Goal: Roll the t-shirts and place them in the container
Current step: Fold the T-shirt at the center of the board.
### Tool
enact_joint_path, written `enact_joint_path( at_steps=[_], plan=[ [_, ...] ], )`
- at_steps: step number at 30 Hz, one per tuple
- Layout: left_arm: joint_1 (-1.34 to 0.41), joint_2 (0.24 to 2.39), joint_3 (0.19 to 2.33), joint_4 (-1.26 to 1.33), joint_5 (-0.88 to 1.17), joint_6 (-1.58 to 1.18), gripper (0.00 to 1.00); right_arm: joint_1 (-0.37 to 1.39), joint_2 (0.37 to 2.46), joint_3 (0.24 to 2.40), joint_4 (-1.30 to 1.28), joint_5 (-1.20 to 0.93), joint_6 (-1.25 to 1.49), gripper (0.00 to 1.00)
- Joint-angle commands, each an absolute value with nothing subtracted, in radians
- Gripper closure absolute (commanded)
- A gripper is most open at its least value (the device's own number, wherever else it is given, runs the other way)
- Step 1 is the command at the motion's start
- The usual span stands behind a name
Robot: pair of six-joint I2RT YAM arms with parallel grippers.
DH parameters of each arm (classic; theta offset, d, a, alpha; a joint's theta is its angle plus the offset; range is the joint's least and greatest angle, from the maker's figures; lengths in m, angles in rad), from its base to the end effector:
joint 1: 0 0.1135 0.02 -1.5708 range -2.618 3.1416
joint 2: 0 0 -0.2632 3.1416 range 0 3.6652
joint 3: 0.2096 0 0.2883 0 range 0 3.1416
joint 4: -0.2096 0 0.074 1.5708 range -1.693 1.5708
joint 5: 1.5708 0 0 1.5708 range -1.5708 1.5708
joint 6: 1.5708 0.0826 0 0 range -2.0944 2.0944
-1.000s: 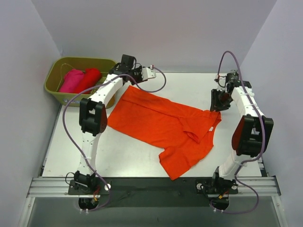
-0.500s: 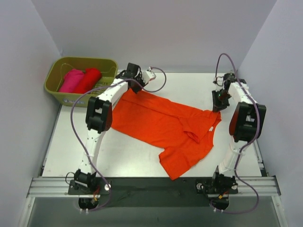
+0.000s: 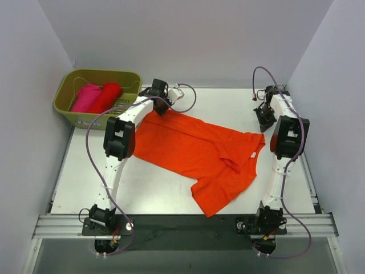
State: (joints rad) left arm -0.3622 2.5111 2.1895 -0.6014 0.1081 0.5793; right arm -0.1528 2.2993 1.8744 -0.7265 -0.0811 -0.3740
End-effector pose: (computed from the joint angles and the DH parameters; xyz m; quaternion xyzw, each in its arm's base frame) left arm 0.5703 -0.2256 0.1120 0.4447 0.8359 -0.0165 0.3215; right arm 0.5352 -0.0757 0.1055 -0.1162 0.9704 -0.0159 0.2111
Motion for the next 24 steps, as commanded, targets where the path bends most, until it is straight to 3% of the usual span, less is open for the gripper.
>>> enact_joint_path(
  at_steps=[1,4,5,8,16,24],
  plan=[
    [-0.348,2.474,2.161,-0.653,0.064,0.542,0.80,-0.159,2.323,1.996,-0.795,-0.020,-0.396,1.00],
    [-0.351,2.453,2.151,-0.657,0.083,0.531,0.80,-0.167,2.258,2.010,-0.796,-0.056,-0.354,0.92],
    [-0.353,2.448,2.145,-0.652,0.087,0.528,0.79,-0.170,2.235,2.000,-0.798,-0.076,-0.336,0.75],
    [-0.364,2.430,2.122,-0.635,0.091,0.528,0.79,-0.164,2.155,1.933,-0.822,-0.120,-0.304,0.54],
    [-0.382,2.415,2.082,-0.609,0.089,0.503,0.79,-0.170,2.155,1.809,-0.902,-0.155,-0.248,0.50],
    [-0.383,2.401,2.053,-0.620,0.052,0.488,0.79,-0.175,2.282,1.894,-0.939,-0.094,-0.290,0.56]
  ],
)
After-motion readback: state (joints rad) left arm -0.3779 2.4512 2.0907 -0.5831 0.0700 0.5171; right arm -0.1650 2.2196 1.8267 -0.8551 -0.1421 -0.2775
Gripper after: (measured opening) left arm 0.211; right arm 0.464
